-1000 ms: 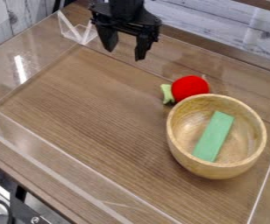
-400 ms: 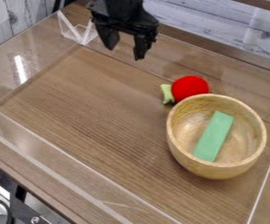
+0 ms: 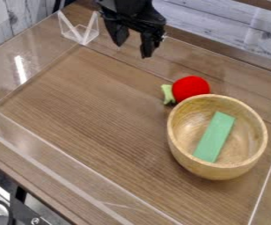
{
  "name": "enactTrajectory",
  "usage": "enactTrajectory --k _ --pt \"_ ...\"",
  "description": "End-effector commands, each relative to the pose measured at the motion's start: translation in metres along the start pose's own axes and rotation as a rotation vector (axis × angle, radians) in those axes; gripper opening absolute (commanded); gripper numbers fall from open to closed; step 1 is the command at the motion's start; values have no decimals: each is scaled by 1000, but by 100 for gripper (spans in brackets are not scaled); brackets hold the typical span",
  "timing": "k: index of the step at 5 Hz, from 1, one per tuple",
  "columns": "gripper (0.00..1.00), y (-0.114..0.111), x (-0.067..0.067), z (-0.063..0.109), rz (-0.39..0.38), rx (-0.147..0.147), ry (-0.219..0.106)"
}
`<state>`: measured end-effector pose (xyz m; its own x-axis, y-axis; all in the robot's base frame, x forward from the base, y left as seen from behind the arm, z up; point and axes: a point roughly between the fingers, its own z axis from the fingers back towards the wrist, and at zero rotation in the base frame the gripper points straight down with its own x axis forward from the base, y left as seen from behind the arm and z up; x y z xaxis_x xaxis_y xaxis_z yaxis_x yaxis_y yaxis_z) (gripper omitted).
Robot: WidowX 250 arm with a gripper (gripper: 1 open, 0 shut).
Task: Put the green object in the brown bowl
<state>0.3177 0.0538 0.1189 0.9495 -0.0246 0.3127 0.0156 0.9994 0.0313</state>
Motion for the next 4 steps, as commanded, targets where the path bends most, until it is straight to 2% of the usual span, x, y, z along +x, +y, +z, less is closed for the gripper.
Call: enactTrajectory --k 1,2,3,4 --pt "100 -3 9 3 -28 13 -38" --pt "100 1 9 0 -22 25 -31" --pt "0 6 9 -4 42 50 -27" --pt "100 12 9 5 30 47 -35"
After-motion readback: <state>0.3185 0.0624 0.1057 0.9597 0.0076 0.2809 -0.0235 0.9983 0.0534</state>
